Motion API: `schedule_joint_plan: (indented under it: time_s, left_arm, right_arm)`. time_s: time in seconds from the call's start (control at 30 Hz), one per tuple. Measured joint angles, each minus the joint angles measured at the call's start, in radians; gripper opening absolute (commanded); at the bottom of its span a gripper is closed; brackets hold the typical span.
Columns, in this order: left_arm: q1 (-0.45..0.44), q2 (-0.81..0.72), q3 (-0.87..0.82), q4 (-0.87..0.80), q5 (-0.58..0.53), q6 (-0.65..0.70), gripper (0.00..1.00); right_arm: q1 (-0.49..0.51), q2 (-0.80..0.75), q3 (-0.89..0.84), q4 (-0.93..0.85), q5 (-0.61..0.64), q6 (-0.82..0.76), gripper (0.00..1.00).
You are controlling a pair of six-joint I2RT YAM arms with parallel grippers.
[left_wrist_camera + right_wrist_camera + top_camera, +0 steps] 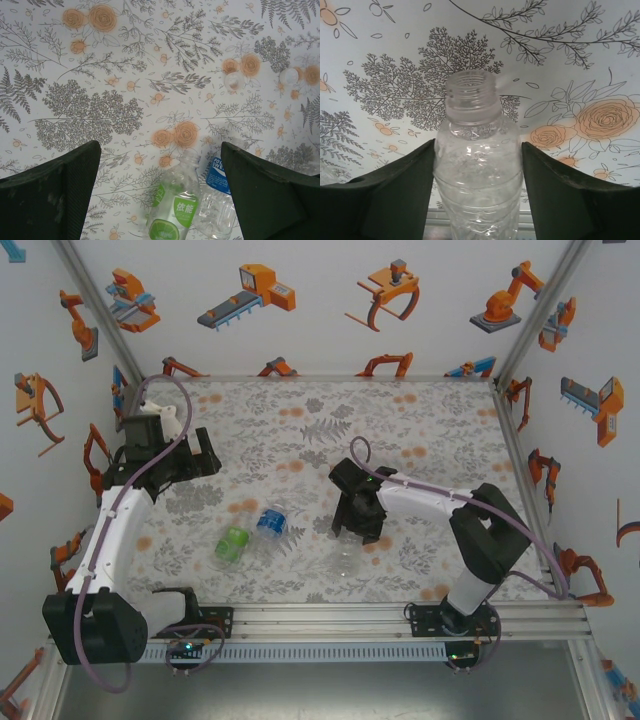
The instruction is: Screw on the bottle caps
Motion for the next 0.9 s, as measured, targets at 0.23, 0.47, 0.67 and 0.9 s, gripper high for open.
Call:
schedule_joint_plan:
  time_s: [0.23, 0.47, 0.67, 0.9]
  left_arm:
    - [-0.023, 0.034, 0.0, -0.001, 0.01, -0.011, 0.97]
    - [-0.138, 0.061, 0.007, 0.03, 0.077, -0.08, 0.97]
    - [-0.25, 0.071, -0.002, 0.192, 0.206, -0.18, 0.97]
    - [-0.373, 0.071, -0.107, 0.491, 0.365, -0.271, 0.98]
  right_arm:
    - [0.0, -0.022, -0.003, 0.006, 0.016, 0.0, 0.54]
    - [0.0, -0.136, -0.005, 0.059, 0.062, -0.04, 0.52]
    - [-0.014, -0.29, -0.029, 0.192, 0.061, -0.174, 0.44]
    - [-0.041, -0.484, -0.102, 0.427, 0.061, -0.344, 0.4]
